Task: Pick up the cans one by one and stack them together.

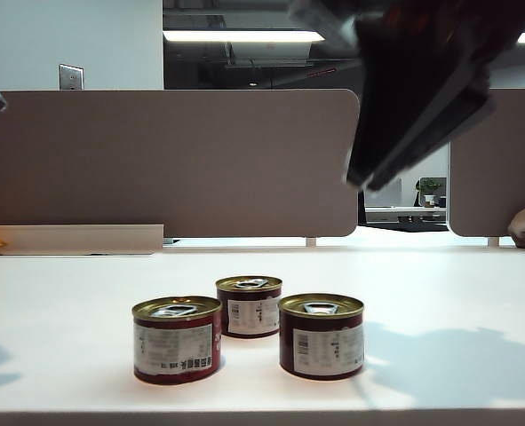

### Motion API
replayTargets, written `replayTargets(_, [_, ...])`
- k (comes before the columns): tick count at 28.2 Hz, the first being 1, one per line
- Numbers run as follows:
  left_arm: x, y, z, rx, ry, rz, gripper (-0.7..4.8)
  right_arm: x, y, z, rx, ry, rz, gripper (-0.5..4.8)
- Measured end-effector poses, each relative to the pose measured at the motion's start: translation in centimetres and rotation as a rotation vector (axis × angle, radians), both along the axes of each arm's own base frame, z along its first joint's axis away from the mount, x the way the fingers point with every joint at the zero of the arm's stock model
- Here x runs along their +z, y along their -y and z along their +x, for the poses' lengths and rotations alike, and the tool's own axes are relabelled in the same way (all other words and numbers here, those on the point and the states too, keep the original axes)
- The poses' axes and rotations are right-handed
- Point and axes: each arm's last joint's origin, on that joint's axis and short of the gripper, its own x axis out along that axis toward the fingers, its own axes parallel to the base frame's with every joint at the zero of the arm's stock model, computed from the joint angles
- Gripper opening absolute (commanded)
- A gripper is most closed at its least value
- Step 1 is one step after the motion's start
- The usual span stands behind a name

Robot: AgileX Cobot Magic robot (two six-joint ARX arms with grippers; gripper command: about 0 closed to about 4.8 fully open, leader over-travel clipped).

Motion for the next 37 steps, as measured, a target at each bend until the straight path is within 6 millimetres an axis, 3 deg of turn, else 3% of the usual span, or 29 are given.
replayTargets(5, [-0.1, 1.3, -0.3, 0.001, -0.036, 0.071, -0.06, -1.2, -1.6, 2.0, 0.013, -0.068, -0.104, 1.22])
replayTargets(8, [2.0, 2.4, 1.5, 0.036, -0.01, 0.14, -0.06, -1.2, -1.8, 2.1, 0.03, -0.059, -0.102, 1.35])
replayTargets(9, [2.4, 2.7, 2.0, 0.047, -0.006, 0.157, -0.06, -1.2, -1.8, 2.1, 0.03, -0.06, -0.104, 1.71])
replayTargets(11, [2.7, 3.5, 3.9, 0.036, -0.003, 0.244, -0.05, -1.2, -1.7, 2.0, 0.031, -0.065, -0.109, 1.81])
replayTargets(12, [2.6, 3.9, 4.8, 0.011, -0.016, 0.284, 0.15, -1.2, -1.7, 2.0, 0.032, -0.067, -0.11, 1.81])
replayTargets(13, [2.1, 4.4, 5.8, -0.016, -0.033, 0.321, 0.81, -1.3, -1.7, 2.0, 0.035, -0.069, -0.111, 1.92])
replayTargets(15, [1.4, 4.9, 6.6, -0.054, -0.059, 0.369, 0.99, -1.5, -1.8, 2.1, 0.038, -0.077, -0.119, 2.9])
replayTargets(17, [1.5, 4.9, 6.7, -0.075, -0.038, 0.381, 0.97, -1.7, -1.9, 2.1, 0.036, -0.084, -0.126, 2.99])
replayTargets(21, [2.7, 4.4, 6.2, -0.021, 0.074, 0.396, 0.43, -3.0, -2.5, 2.6, 0.053, -0.138, -0.146, 3.25])
replayTargets(22, [3.0, 4.2, 6.1, 0.005, 0.103, 0.409, 0.42, -3.6, -2.7, 2.8, 0.059, -0.163, -0.154, 3.44])
replayTargets(23, [3.2, 4.1, 6.1, 0.022, 0.114, 0.418, -0.02, -4.0, -2.9, 2.9, 0.066, -0.184, -0.152, 3.77])
replayTargets(26, [3.9, 3.8, 5.7, 0.046, 0.149, 0.417, -0.06, -5.4, -3.6, 3.3, 0.083, -0.234, -0.159, 4.23])
replayTargets(33, [3.8, 3.5, 5.4, 0.079, 0.136, 0.469, -0.06, -5.7, -4.6, 3.9, 0.091, -0.186, -0.14, 4.23])
replayTargets(37, [4.7, 2.9, 4.5, 0.116, 0.191, 0.463, -0.06, -6.6, -5.2, 4.5, 0.086, -0.198, -0.169, 4.22])
